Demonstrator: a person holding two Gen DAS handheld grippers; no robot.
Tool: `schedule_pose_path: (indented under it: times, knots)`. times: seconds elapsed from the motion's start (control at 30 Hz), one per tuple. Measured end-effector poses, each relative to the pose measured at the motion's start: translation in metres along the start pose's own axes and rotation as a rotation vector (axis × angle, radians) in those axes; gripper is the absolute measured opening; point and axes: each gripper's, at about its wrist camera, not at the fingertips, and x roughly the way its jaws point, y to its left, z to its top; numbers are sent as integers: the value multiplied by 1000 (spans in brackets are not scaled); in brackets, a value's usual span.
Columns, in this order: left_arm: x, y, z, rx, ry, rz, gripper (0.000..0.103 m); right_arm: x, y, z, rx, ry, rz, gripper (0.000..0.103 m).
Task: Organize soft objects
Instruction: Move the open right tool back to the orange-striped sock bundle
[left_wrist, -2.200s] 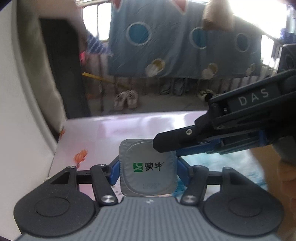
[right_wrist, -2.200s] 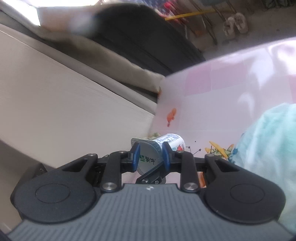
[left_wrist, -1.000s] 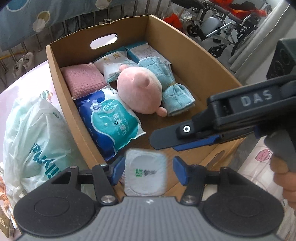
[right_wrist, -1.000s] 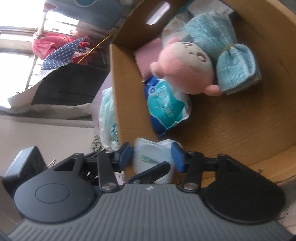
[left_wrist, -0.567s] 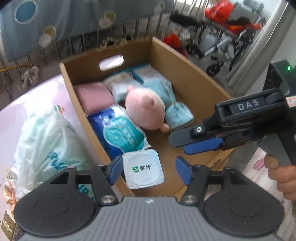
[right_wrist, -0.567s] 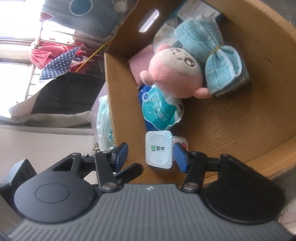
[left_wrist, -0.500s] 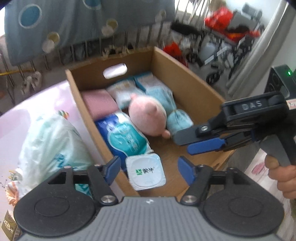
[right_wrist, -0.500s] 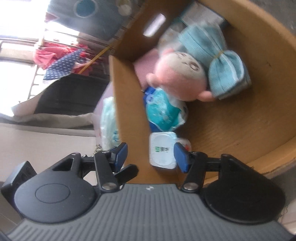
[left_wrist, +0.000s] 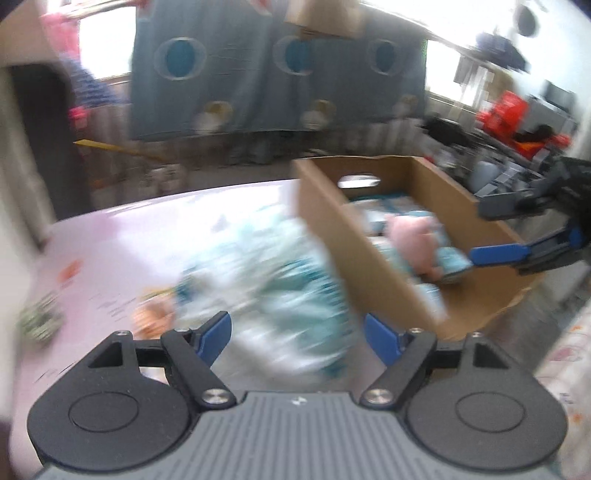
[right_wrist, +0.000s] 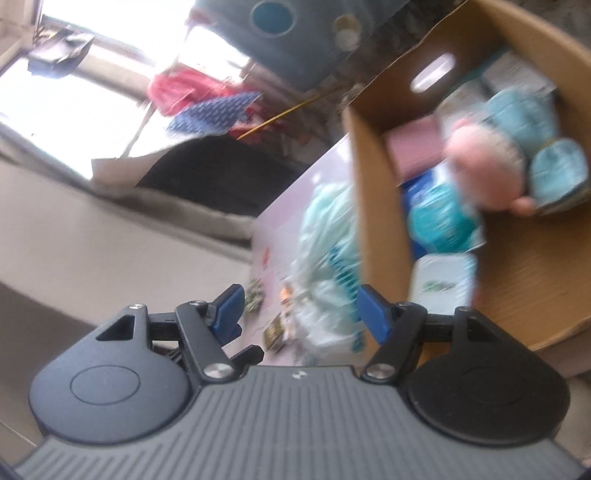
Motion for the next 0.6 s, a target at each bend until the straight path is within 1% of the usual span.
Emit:
schedule_pose_path:
  times: [0.1,0.2,0.3,0.33,0.37,0.43,0.5,0.53,0.6]
  knots:
    - [-12,33,-28,-43,-23,105,81,34,13,-8,-14,62,32,68]
    - [-12,56,-53,-80,-15,194,80,80,31,-14,-30,137,51,68]
    - [-5,73,-75,-111,2,254,76,129,52,-17,-44,221,88,68]
    - [0,78,-79,-120,18,262,71,145,57,-17,-44,244,89,68]
    - [5,82,-83,-130,30,264,65,165,64,-17,-48,269,76,68]
    - [14,88,-91,-140,31,241,62,199,76,-17,-72,315,36,68]
    - [23,88,-93,-135,14,217,61,235,90,-16,-118,355,-28,66]
    - [28,89,-93,-124,2,211,59,251,97,-17,-151,373,-61,65]
    - [39,89,-93,-93,-21,211,57,283,109,-15,-223,388,-151,63]
